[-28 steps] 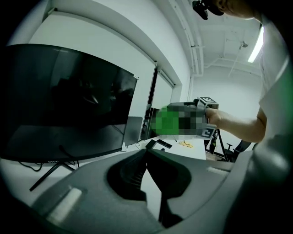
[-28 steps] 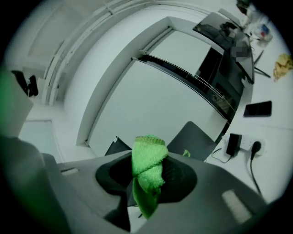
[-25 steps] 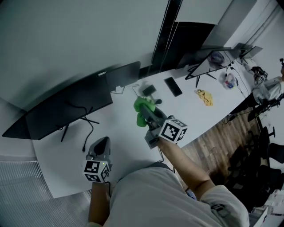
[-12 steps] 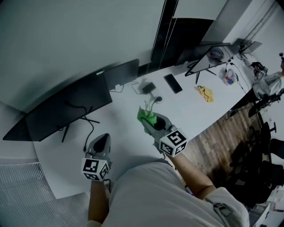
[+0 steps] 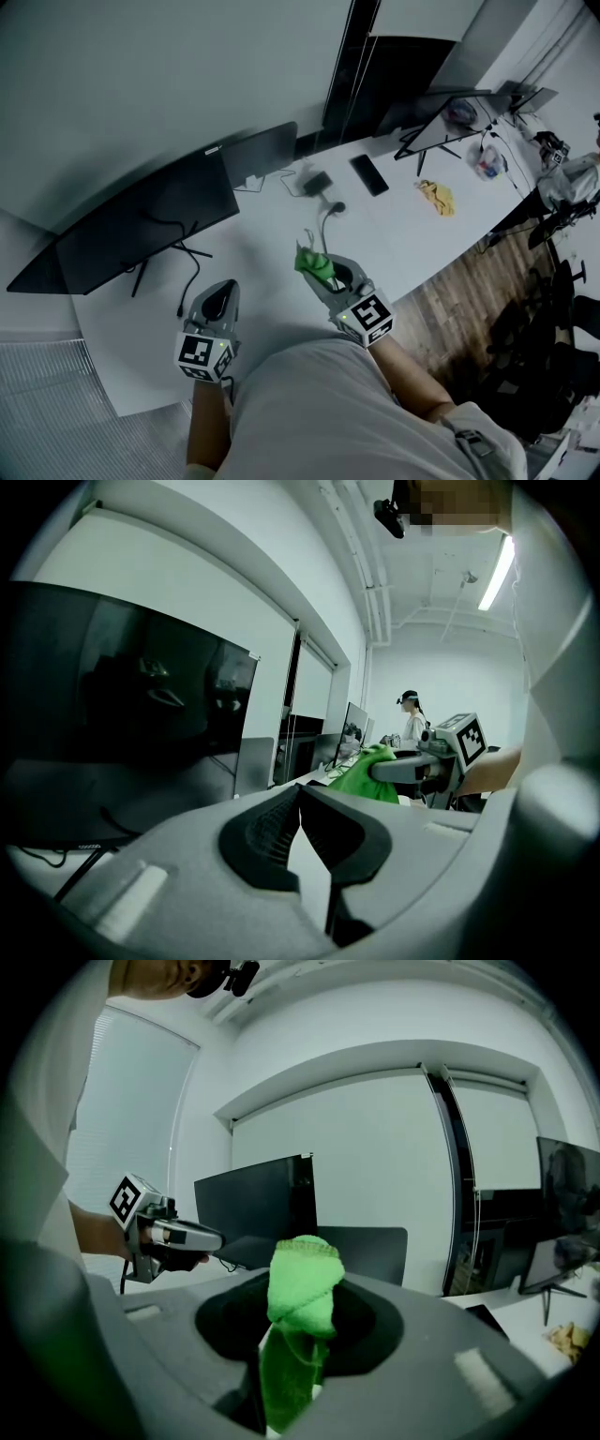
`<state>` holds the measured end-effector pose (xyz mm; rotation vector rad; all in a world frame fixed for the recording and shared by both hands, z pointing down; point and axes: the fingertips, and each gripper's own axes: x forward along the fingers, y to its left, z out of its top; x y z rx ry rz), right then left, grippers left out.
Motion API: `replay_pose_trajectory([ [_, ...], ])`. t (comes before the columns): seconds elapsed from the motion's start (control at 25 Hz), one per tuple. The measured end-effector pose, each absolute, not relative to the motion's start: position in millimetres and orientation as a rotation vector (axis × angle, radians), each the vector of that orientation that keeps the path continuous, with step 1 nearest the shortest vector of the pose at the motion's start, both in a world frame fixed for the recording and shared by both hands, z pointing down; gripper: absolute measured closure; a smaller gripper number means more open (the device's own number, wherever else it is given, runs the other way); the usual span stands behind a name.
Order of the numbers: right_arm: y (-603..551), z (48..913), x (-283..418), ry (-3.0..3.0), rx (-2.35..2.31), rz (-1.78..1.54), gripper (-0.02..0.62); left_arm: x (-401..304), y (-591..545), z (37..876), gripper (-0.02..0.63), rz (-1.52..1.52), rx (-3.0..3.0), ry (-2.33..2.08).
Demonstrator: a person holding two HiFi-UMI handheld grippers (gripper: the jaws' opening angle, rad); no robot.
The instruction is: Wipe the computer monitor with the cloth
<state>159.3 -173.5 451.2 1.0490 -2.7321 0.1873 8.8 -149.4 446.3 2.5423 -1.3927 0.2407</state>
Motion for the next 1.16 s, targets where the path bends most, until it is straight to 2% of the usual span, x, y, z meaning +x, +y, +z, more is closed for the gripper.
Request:
replay_pose_trajectory([
  [1.16, -177.6, 456.9, 169.4, -2.734, 1.099, 0.284, 0.466, 7.5, -138.4, 453.7, 0.594, 0.274, 2.545, -1.373],
])
